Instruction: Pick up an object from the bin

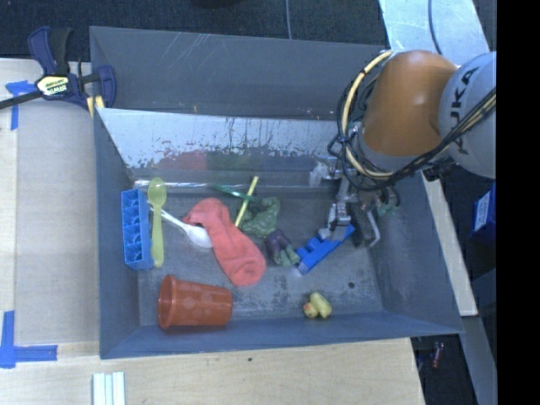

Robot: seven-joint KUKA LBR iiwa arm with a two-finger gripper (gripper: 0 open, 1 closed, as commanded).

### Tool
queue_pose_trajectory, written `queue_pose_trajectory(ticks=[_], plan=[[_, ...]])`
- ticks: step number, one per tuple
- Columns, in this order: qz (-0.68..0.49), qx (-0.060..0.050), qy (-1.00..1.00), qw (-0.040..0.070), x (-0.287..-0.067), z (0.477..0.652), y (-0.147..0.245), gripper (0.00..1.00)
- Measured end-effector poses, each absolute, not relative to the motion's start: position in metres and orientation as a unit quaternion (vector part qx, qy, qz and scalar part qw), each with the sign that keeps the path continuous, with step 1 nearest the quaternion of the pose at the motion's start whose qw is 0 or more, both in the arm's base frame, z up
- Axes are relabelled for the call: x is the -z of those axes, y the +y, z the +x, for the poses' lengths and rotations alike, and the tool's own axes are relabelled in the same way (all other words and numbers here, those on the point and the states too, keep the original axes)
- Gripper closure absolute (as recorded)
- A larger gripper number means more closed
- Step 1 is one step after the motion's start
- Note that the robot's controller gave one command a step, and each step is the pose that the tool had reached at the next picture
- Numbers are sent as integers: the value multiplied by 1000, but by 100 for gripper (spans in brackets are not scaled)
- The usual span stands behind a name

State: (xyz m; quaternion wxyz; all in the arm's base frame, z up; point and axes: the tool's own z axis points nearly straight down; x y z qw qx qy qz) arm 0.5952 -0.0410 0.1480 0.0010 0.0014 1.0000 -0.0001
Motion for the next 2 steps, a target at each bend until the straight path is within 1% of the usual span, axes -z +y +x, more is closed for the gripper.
queue_pose_trajectory(ticks=[1, 2], plan=[[-29, 0, 1000, 1, -174, 566, -55, 0], [55, 0, 998, 5, -119, 558, -73, 0]])
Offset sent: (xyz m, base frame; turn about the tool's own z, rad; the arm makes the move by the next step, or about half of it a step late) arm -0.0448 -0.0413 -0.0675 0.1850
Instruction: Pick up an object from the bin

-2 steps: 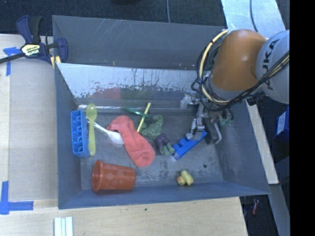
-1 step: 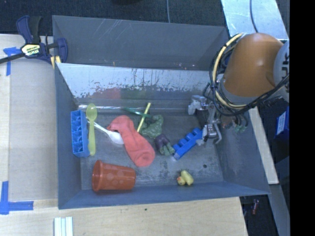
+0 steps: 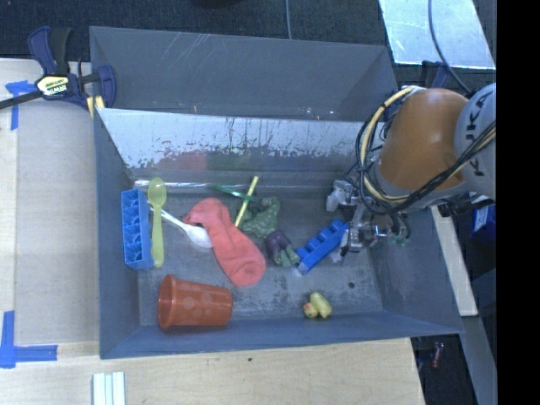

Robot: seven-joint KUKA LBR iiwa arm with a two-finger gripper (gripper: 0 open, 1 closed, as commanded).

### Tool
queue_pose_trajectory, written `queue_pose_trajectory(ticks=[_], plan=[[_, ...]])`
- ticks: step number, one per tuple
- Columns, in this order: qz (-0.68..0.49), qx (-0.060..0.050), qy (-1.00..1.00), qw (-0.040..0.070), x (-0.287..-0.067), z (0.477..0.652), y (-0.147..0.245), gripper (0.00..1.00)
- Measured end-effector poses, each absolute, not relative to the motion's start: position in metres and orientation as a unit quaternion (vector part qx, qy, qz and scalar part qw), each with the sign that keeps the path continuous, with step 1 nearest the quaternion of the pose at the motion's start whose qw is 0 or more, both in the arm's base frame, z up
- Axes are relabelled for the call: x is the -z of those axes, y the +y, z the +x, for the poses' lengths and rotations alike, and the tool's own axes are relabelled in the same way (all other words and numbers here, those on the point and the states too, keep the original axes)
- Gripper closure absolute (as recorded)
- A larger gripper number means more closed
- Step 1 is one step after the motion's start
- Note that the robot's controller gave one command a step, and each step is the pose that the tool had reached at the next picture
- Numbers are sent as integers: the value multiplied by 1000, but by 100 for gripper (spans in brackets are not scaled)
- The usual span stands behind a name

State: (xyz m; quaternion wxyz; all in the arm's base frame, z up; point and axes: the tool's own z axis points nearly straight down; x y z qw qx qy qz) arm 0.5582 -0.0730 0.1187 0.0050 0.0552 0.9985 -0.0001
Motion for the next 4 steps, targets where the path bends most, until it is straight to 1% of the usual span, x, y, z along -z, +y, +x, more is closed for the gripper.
queue_pose_trajectory(ticks=[1, 2, 3, 4], plan=[[65, 0, 998, 5, -84, 549, -59, 0], [67, 1, 998, 3, -71, 529, -76, 100], [67, 1, 998, 3, -71, 529, -76, 100], [68, 1, 998, 1, -139, 528, -70, 100]])
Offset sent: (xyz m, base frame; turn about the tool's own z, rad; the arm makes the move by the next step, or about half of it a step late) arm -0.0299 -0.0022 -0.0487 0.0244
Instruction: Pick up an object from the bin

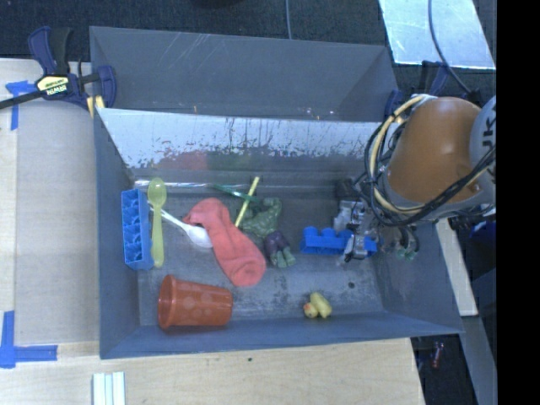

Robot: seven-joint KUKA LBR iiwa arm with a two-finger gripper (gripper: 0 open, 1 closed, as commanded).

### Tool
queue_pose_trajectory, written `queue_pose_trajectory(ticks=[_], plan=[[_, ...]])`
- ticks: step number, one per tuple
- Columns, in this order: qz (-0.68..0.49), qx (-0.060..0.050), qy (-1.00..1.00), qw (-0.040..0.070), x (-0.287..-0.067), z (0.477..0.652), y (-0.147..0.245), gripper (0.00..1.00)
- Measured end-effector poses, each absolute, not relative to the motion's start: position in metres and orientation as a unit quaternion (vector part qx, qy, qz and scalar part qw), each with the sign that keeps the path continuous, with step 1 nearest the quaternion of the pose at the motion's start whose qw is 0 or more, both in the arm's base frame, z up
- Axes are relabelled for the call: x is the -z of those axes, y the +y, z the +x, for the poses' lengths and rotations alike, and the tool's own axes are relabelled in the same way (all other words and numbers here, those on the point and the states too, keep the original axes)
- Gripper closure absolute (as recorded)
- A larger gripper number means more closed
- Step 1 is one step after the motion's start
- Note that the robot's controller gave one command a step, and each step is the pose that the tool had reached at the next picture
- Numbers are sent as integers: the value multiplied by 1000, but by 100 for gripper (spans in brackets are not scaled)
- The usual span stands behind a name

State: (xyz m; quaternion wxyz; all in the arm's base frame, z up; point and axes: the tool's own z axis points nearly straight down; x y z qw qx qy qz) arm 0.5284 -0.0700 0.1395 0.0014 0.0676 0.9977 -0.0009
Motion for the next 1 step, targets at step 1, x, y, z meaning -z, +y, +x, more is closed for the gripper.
queue_pose_trajectory(ticks=[1], plan=[[105, 1, 994, 0, -223, 543, -74, 100]])
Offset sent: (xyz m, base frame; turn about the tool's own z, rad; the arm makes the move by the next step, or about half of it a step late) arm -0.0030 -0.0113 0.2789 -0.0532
